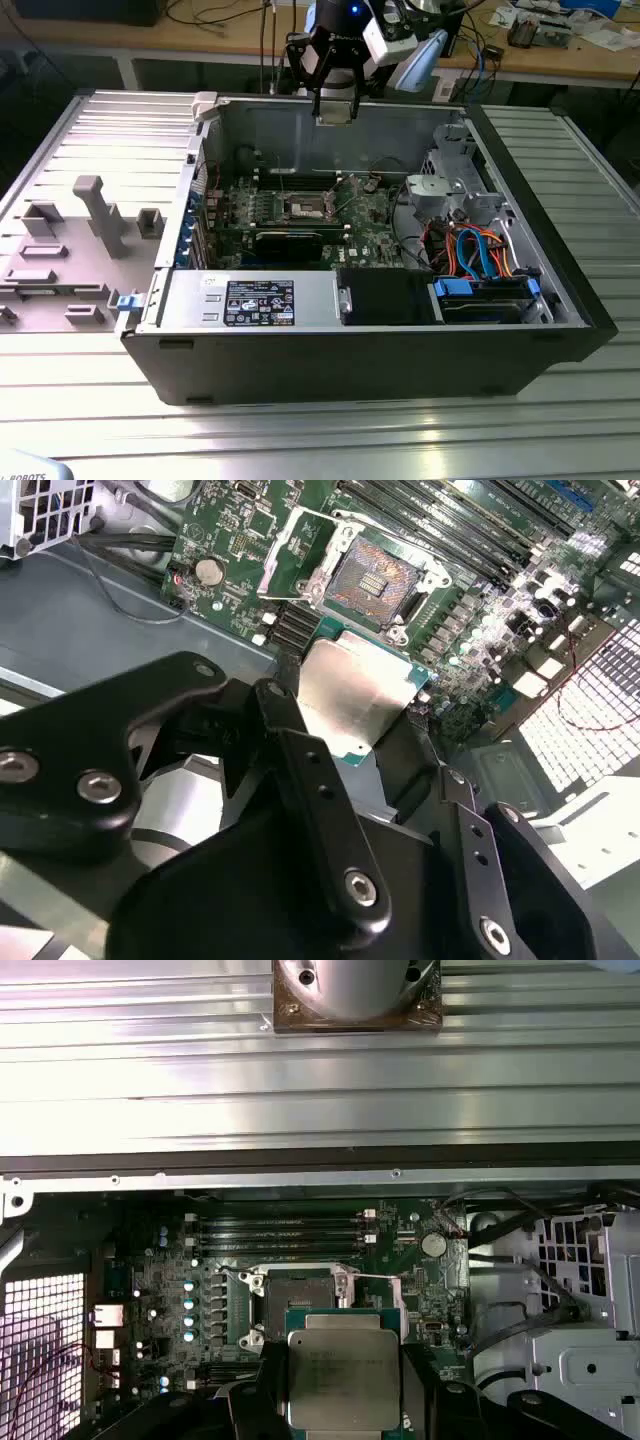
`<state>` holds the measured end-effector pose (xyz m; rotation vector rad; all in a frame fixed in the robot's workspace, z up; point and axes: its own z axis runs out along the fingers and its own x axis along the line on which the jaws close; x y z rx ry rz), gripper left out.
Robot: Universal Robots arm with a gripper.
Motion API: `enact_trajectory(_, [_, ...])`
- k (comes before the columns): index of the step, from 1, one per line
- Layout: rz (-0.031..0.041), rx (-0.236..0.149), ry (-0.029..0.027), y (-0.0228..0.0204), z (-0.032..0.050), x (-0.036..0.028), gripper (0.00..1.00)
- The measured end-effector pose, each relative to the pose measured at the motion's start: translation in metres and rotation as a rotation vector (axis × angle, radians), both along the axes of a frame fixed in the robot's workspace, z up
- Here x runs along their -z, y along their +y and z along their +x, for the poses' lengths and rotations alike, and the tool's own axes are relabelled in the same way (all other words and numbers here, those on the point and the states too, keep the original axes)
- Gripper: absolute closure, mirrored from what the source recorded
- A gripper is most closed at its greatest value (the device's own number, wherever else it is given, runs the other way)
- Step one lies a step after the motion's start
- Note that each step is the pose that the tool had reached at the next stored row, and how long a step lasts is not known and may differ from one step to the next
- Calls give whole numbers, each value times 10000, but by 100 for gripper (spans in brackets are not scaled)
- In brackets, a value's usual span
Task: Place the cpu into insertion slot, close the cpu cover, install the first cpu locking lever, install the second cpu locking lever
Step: 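Place the cpu into insertion slot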
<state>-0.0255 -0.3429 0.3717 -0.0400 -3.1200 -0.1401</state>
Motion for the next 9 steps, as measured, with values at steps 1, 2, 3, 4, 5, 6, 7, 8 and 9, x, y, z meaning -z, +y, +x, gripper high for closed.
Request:
enact_trajectory(1, [-1,0,0,0,0,0,46])
enact_trajectory(2, [0,1,0,0,0,0,46])
enact_trajectory(3, [0,0,0,0,0,0,46])
enact_trajectory(4, [-1,0,0,0,0,0,46])
enact_trajectory(5, [0,0,0,0,0,0,46])
enact_trajectory(6, [-1,0,0,0,0,0,46])
enact_trajectory(7, [-1,0,0,0,0,0,46])
enact_trajectory(8, [-1,1,0,0,0,0,46])
enact_trajectory(9, [-1,11,1,0,0,0,46])
